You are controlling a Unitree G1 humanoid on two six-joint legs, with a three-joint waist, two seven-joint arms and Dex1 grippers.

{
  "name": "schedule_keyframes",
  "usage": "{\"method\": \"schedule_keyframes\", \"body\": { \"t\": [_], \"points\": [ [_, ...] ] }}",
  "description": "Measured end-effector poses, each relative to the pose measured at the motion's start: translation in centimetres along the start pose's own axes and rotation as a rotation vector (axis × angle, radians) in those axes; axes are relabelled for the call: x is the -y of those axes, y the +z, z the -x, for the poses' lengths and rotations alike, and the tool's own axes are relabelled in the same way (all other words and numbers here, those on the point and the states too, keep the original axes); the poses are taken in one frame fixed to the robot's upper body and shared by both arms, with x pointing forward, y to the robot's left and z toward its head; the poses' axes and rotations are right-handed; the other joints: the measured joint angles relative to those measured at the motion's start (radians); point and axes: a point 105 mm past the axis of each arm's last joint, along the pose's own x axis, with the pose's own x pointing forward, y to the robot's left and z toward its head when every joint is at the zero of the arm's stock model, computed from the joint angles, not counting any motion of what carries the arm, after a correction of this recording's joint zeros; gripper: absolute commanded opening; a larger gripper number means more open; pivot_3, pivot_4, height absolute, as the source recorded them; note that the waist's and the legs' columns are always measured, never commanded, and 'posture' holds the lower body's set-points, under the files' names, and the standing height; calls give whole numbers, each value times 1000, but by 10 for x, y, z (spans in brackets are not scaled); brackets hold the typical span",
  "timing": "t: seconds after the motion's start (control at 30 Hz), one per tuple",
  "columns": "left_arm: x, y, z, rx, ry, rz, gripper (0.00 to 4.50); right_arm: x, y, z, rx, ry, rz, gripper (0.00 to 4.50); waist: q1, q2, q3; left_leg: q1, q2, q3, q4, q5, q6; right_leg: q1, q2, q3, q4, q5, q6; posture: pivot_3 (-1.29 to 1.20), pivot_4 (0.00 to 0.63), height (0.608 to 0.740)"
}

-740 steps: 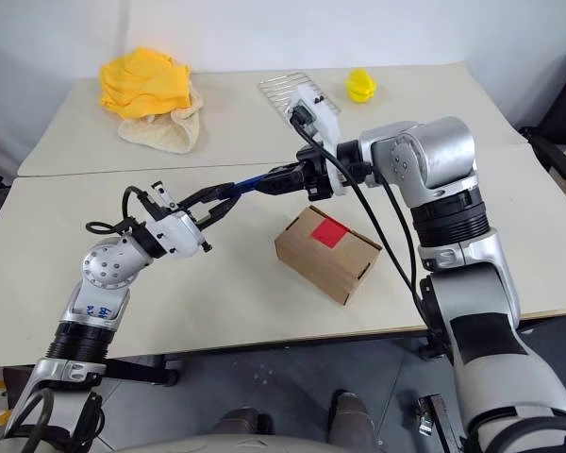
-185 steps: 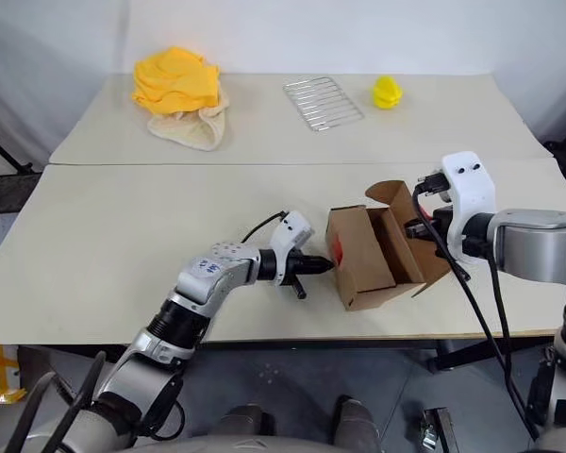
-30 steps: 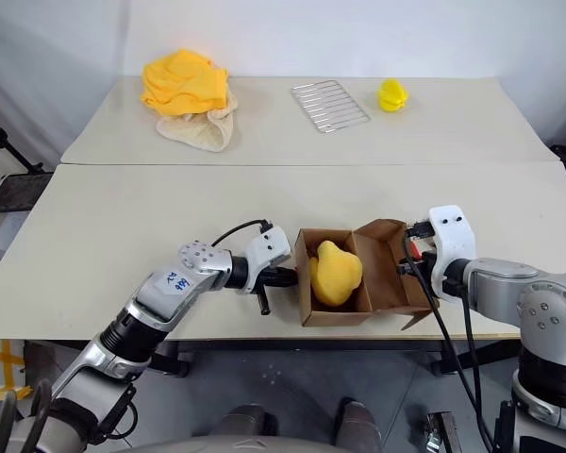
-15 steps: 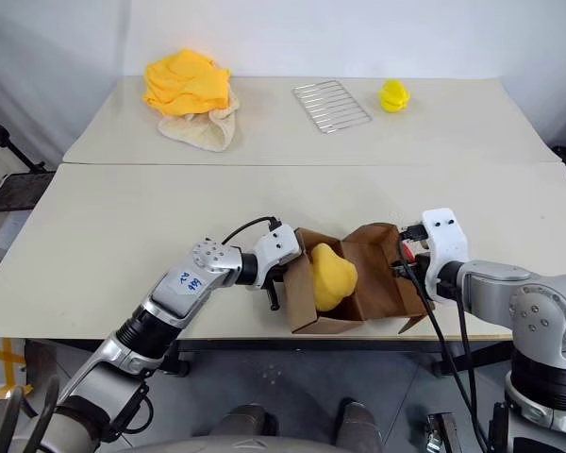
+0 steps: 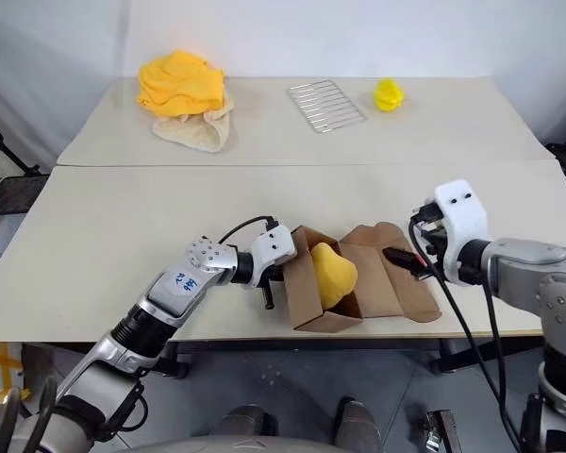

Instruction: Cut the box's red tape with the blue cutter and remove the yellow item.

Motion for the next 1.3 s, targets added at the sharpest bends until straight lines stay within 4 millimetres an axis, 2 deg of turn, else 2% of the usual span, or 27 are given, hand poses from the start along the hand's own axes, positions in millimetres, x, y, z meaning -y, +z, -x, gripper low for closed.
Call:
{"method": "schedule_keyframes", "body": {
  "t": [0.17, 0.3, 0.43, 0.53, 0.6, 0.67, 0.7, 0.77, 0.8, 0.87, 0.93, 1.1, 1.23, 1.3],
  "points": [
    [-16, -9, 15, -19, 57, -4, 0, 5, 13, 9, 47, 6, 59, 4479, -20, 0, 0, 2, 1, 0, -1, 0, 0, 0, 0, 0, 1, 0, 0, 0, 150, 740],
    [-37, -18, 30, -35, 127, 6, 0, 13, 7, 14, 32, 7, 75, 4479, -36, 0, 0, 4, 2, 2, -2, 0, 0, 0, 1, 1, 2, 0, 0, 0, 150, 740],
    [-76, -31, 62, -71, 293, 51, 0, 16, -8, 20, -5, 52, 105, 4479, -48, 0, 0, 4, 3, 3, -3, 0, -1, -1, 1, 2, 2, 0, -1, 0, 150, 740],
    [-104, -38, 91, -78, 434, 132, 0, 18, -10, 25, 4, 64, 140, 4479, -45, -1, 2, 2, 2, 3, -3, 0, -1, -3, 1, 2, 2, 0, 0, 0, 150, 740],
    [-114, -24, 98, -21, 458, 162, 0, 19, -9, 27, 26, 67, 151, 4479, -34, -3, 4, -2, 2, 3, -1, 0, -1, -4, 1, 1, 1, 1, 1, 0, 150, 740],
    [-120, 2, 100, 60, 451, 159, 0, 18, -6, 28, 47, 73, 163, 4479, -17, -4, 5, -9, 0, 2, 2, 0, -1, -7, 1, -1, 0, 1, 2, 0, 150, 740],
    [-121, 19, 101, 113, 430, 158, 183, 17, -5, 30, 57, 75, 171, 4494, -8, -4, 5, -11, 0, 2, 2, 0, -1, -7, 0, -3, 0, 1, 2, 0, 150, 740],
    [-120, 51, 99, 202, 374, 142, 564, 14, -6, 31, 61, 81, 182, 4500, 7, -4, 5, -11, 0, 3, 2, 0, -2, -7, 0, -5, -1, 1, 2, 0, 150, 740],
    [-116, 72, 95, 252, 324, 118, 871, 11, -9, 30, 62, 90, 179, 4500, 14, -5, 5, -12, -1, 3, 2, -1, -2, -7, 0, -7, -2, 1, 2, 0, 150, 740],
    [-107, 102, 88, 317, 249, 72, 1489, 6, -11, 29, 68, 107, 177, 4500, 19, -5, 5, -12, -1, 4, 1, -1, -2, -6, 0, -9, -5, 1, 2, 0, 150, 740],
    [-96, 120, 78, 356, 175, 32, 2088, 1, -12, 28, 77, 121, 177, 4500, 14, -5, 5, -11, 0, 6, -1, -1, -2, -6, 0, -12, -7, 2, 3, 0, 150, 740],
    [-62, 138, 43, 394, -5, 2, 2088, 1, -6, 24, 111, 107, 181, 4500, 5, -5, 5, -11, 1, 7, -1, -1, -2, -6, 0, -13, -8, 2, 3, 0, 150, 740],
    [-34, 160, 30, 428, -135, -63, 2088, 2, -7, 24, 116, 91, 176, 4500, 7, -5, 5, -11, 1, 7, -1, -1, -2, -6, 0, -13, -7, 2, 3, 0, 150, 740],
    [-23, 168, 26, 425, -187, -99, 2430, 0, -11, 23, 109, 89, 173, 4500, 8, -5, 5, -11, 1, 8, -1, -1, -2, -6, 0, -13, -7, 2, 3, 0, 150, 740]
  ]
}}
